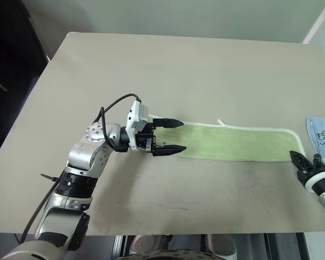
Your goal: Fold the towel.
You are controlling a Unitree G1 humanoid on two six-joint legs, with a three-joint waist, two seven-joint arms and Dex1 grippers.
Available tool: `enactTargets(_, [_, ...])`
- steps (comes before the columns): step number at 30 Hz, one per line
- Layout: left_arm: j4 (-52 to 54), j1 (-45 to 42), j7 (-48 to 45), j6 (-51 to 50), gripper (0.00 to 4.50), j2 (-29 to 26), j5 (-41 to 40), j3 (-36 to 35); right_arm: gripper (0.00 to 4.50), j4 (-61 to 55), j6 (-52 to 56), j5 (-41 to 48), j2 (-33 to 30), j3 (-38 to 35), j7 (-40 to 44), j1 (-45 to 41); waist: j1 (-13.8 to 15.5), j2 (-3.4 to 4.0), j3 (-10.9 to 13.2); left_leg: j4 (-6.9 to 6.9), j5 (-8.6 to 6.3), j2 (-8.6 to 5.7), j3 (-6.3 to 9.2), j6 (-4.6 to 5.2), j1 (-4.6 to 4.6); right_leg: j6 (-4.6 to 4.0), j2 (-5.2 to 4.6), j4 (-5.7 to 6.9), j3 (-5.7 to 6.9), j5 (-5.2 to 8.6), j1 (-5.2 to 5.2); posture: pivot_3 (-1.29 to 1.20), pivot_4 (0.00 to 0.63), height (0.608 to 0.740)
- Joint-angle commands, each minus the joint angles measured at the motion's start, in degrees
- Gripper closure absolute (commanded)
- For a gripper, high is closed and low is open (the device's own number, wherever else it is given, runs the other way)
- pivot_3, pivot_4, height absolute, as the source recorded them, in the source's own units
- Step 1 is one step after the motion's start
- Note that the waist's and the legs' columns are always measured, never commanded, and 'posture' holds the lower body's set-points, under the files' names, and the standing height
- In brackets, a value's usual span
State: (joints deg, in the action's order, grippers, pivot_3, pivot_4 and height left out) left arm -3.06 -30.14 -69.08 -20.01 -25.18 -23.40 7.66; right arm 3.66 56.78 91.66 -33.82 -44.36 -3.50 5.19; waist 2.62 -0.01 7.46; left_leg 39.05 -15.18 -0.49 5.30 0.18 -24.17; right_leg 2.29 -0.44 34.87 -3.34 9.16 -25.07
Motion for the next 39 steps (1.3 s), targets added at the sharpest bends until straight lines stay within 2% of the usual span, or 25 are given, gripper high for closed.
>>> enactTargets(1, [0.6,-0.8,0.2,1.0,0.00,0.4,-0.3,-0.1,4.46,-1.7,-0.8,1.5,-1.0,-1.7,0.3,0.2,-0.1,0.04,0.0,-0.02,-0.02,0.02,-0.02,0.00,0.04,0.02,0.01,0.02,0.00,0.03,0.00,0.00,0.150,0.740])
enactTargets(6, [0.3,-1.1,0.3,1.2,0.00,0.5,-0.2,-0.2,4.46,-1.1,-0.9,1.2,-1.5,-3.0,0.6,2.0,-0.3,0.07,0.0,-0.03,-0.14,0.09,-0.05,0.16,0.09,0.02,0.05,0.07,0.00,0.13,0.01,0.00,0.150,0.740])
enactTargets(10, [-1.8,-2.5,0.5,2.1,0.00,1.2,0.1,-0.4,4.46,-8.3,-0.1,1.7,-7.7,-6.4,3.4,4.4,0.2,0.68,0.0,0.06,-0.15,0.04,-0.10,0.35,0.05,0.10,-0.06,0.07,-0.02,0.19,0.10,0.00,0.150,0.740])
enactTargets(14, [-1.9,-2.6,0.4,2.5,0.00,1.7,-0.2,-0.3,4.46,-18.6,0.9,1.7,-11.6,-4.0,8.0,5.1,-0.4,0.60,0.0,0.06,-0.17,0.12,-0.38,0.36,0.16,-0.21,-0.02,0.07,-0.05,0.31,0.13,0.00,0.150,0.740])
enactTargets(18, [-2.7,-2.9,0.6,3.4,0.00,2.0,0.6,-0.1,4.46,-24.4,-0.4,0.7,-12.9,-2.1,11.1,4.4,-0.8,0.60,0.0,0.06,-0.14,0.20,-0.46,0.37,0.18,-0.21,0.05,0.09,-0.05,0.29,0.13,0.00,0.150,0.740])
enactTargets(29, [-3.3,-3.1,1.0,4.6,0.00,2.5,1.3,-0.2,4.46,-34.0,-0.9,-3.9,-17.6,10.0,15.4,0.3,-0.8,0.60,0.0,0.15,-0.09,0.20,-0.60,0.47,0.16,0.12,0.00,0.07,-0.13,0.14,0.13,0.00,0.150,0.740])
enactTargets(39, [-2.9,-2.7,1.6,4.8,0.00,3.1,1.3,-0.2,4.46,-34.5,-0.7,-17.2,-14.8,30.7,15.5,-10.1,-1.0,0.61,0.0,0.19,-0.02,0.28,-0.68,0.52,0.22,0.20,-0.01,0.12,-0.12,0.00,0.11,0.00,0.150,0.740])
